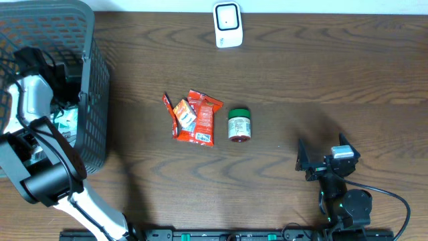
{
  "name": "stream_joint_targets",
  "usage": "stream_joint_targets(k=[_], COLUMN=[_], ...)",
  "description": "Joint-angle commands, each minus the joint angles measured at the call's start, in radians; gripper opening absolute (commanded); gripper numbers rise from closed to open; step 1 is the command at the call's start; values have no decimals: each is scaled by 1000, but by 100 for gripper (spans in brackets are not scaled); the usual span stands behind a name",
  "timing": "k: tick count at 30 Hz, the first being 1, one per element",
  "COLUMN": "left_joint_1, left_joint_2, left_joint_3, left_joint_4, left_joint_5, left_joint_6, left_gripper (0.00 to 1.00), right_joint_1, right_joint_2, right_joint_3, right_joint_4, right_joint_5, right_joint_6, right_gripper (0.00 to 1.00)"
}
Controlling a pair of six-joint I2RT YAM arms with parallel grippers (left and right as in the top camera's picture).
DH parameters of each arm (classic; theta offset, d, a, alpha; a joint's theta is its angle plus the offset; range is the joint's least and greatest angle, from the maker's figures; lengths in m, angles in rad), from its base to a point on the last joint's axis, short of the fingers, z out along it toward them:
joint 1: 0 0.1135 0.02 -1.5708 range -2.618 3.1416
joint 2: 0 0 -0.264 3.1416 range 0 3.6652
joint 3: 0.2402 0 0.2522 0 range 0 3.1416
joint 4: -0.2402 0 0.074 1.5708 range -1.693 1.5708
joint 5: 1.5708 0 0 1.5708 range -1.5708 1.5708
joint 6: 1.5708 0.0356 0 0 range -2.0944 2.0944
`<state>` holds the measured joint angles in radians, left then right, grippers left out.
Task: Scan the item barcode
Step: 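Reach the left gripper into the basket and grasp the green glove packet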
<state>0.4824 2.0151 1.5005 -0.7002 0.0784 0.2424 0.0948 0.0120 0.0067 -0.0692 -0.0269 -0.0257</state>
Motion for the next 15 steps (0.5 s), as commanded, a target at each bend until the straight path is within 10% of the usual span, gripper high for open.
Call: stream_joint_targets(k=[1,15], left_joint_1=[2,10], left_joint_2=[7,-95], left_joint_3=[-43,-56], left_joint_4=[26,52], left_joint_5=[-11,-49], left_joint_6=[-5,-38], left_gripper=[95,46], right_joint_1=[8,8], right_joint_2=[-5,-5], right_joint_3=[-1,-1], right_joint_4=[-3,-3], right_joint_5=[-1,-1], right_joint_6=[14,14], right_gripper=[99,99])
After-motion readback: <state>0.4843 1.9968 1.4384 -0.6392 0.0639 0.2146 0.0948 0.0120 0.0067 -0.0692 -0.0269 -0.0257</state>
